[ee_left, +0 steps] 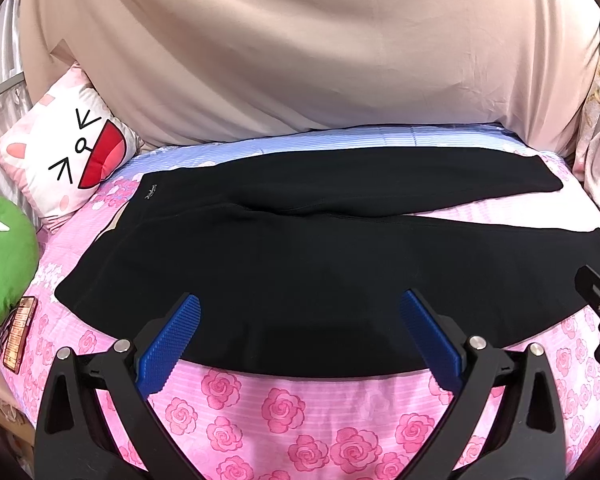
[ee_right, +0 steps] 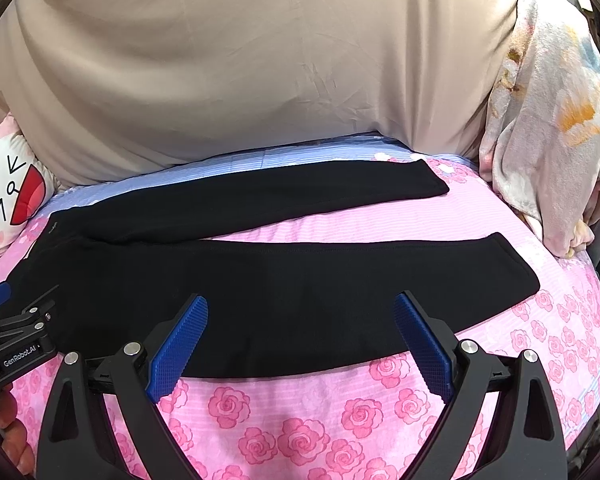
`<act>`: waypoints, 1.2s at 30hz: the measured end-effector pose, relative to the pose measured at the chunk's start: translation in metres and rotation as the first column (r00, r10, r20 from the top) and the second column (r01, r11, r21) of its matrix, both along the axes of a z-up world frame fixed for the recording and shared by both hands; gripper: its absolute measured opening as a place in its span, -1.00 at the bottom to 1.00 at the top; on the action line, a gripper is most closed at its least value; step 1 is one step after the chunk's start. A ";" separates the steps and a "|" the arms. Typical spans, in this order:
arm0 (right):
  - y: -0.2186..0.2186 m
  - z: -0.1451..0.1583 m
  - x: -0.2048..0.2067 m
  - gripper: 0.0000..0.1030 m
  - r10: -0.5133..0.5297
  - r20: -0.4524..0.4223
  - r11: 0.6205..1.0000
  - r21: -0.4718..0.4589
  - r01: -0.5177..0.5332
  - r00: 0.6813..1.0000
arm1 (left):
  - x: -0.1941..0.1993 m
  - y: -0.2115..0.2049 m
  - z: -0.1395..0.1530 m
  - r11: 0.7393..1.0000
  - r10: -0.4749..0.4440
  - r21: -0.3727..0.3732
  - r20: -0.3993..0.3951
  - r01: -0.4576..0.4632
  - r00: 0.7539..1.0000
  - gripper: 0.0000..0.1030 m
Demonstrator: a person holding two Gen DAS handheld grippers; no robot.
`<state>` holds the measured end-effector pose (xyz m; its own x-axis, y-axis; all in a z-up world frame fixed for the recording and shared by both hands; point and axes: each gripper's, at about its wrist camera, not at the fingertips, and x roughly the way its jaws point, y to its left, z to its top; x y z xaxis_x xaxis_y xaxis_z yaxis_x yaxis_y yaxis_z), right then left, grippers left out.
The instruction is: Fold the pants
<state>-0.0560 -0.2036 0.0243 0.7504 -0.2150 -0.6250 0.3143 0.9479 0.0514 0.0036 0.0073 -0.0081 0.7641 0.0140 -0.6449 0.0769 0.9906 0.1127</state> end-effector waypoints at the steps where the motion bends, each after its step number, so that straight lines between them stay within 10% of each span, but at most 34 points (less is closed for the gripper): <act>1: -0.001 0.000 0.000 0.79 0.000 0.000 1.000 -0.001 0.000 1.000 | 0.000 0.000 0.000 1.000 0.001 -0.001 0.001 -0.001 1.000 0.91; 36: 0.000 -0.002 0.001 0.79 0.001 -0.010 1.000 0.001 -0.001 1.000 | 0.001 0.003 0.002 1.000 0.001 0.002 -0.004 -0.001 1.000 0.91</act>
